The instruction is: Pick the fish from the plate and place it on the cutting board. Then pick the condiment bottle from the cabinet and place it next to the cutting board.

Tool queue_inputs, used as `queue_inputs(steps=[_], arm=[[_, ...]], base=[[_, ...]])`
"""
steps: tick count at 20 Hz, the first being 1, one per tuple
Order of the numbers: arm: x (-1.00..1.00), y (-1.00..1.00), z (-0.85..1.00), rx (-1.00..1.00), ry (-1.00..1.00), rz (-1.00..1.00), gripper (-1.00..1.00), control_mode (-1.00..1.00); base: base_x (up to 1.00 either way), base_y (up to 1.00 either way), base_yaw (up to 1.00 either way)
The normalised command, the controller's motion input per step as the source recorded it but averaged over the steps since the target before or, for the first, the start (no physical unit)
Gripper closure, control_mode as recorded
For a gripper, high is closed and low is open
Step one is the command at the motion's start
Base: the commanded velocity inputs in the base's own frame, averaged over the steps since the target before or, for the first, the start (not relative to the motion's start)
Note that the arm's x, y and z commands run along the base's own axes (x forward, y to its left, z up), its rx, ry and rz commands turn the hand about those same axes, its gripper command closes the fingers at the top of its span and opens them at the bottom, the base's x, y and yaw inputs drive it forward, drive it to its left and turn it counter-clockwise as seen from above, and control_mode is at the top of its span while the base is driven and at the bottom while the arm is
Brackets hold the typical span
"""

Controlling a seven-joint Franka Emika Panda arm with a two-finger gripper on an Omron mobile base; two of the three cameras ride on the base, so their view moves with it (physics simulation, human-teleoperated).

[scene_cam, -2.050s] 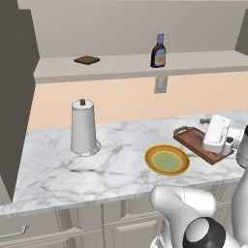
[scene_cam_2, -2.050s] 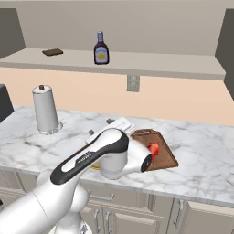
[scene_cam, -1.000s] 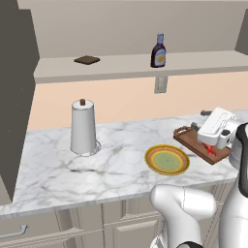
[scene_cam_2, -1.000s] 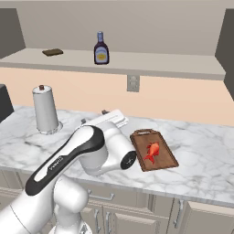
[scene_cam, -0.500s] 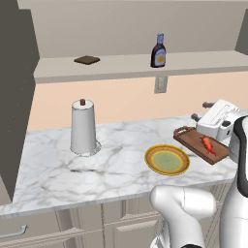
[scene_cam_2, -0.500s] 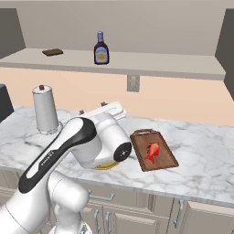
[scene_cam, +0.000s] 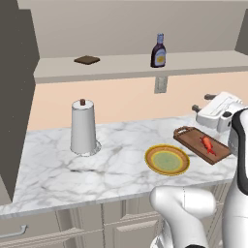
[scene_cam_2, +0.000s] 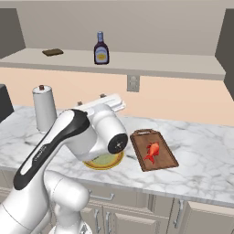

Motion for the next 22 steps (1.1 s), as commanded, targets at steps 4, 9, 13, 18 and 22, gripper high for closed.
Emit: queue_inputs(steps=[4,9,13,18,22], arm=[[0.00,0.00,0.17,0.01,0.00,-0.02,-1.00,-1.00],[0.00,0.00,0.15,0.01,0.00,-0.02,-1.00,-1.00],[0.00,0.00,0.14,0.01,0.01,-0.02,-1.00,-1.00],[0.00,0.00,0.14,0.02,0.03,-0.02,-1.00,-1.00],[0.00,0.00,0.16,0.03,0.04,-0.03,-1.00,-1.00]], base=[[0.00,0.00,0.00],[0.00,0.00,0.00],[0.00,0.00,0.00],[0.00,0.00,0.00],[0.00,0.00,0.00]])
